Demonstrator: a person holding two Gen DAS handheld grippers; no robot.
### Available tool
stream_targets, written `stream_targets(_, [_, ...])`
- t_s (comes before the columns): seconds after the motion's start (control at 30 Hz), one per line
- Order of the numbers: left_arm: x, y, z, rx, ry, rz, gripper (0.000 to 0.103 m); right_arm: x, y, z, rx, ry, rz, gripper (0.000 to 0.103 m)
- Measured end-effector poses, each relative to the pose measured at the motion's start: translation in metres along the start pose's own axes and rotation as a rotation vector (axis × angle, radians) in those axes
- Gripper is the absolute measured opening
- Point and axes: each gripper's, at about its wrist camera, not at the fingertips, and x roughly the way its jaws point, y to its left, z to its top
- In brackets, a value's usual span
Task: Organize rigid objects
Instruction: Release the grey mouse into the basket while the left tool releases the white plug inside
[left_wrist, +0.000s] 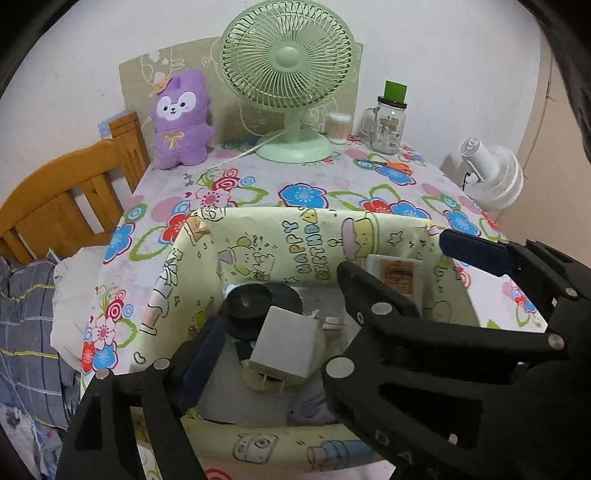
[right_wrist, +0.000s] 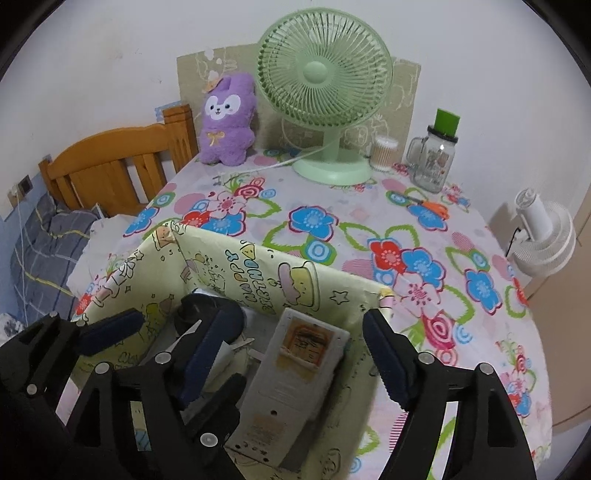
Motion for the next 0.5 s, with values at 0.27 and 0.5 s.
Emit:
stream_targets(0.27, [-0.015,-0.017,0.0,0.023,-0.017,0.012,0.086,-0.018,-0.014,-0.005,0.033,-0.015,-0.008,0.082])
stream_targets(0.5, [-0.026,-0.035,0.0,0.039,-0.034,0.003,0.087,-0.038,-0.029,-0.012,0.06,-0.03,-0.037,0.083])
